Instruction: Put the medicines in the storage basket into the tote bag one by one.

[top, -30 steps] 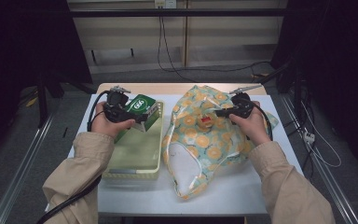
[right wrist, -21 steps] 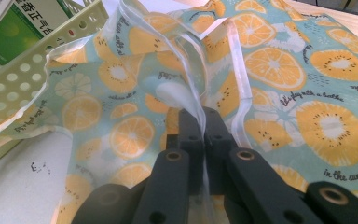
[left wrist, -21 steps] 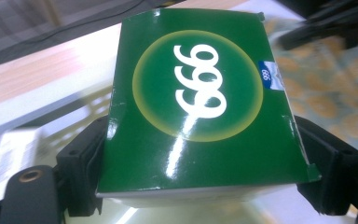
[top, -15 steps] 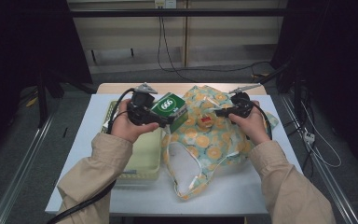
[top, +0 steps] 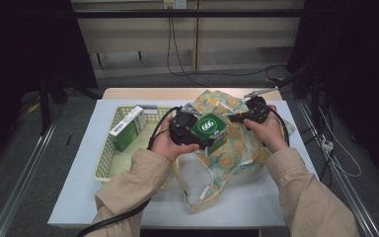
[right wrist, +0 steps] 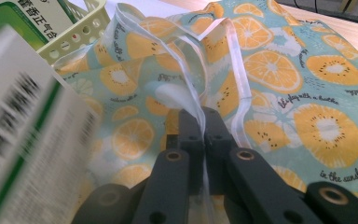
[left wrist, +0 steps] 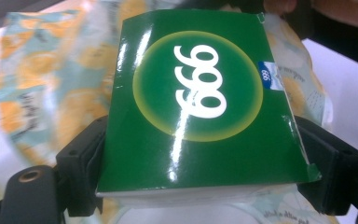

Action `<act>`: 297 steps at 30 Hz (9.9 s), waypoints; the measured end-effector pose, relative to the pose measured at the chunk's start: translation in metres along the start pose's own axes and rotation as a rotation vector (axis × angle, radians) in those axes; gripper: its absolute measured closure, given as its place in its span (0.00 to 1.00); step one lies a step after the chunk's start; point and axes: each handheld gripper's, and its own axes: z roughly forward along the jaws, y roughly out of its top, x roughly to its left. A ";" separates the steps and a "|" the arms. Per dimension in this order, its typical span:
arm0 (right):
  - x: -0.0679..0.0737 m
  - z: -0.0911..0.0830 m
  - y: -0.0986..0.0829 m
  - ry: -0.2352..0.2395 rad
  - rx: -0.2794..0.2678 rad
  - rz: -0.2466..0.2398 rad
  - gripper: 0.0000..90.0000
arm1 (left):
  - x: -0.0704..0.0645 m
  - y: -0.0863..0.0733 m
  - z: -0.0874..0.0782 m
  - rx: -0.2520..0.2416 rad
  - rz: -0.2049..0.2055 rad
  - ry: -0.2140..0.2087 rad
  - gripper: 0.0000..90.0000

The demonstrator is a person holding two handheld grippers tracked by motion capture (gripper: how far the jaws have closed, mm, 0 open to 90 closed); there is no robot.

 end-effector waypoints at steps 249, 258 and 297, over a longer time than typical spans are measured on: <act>0.003 -0.028 0.001 -0.009 -0.043 0.014 0.99 | -0.022 -0.001 0.037 0.097 0.060 -0.063 0.69; 0.002 -0.030 0.001 -0.007 -0.049 0.018 0.99 | -0.017 0.002 0.056 0.072 0.014 -0.042 0.69; -0.004 -0.028 -0.003 -0.003 -0.049 0.028 0.99 | -0.018 -0.005 0.056 0.143 0.060 -0.029 0.68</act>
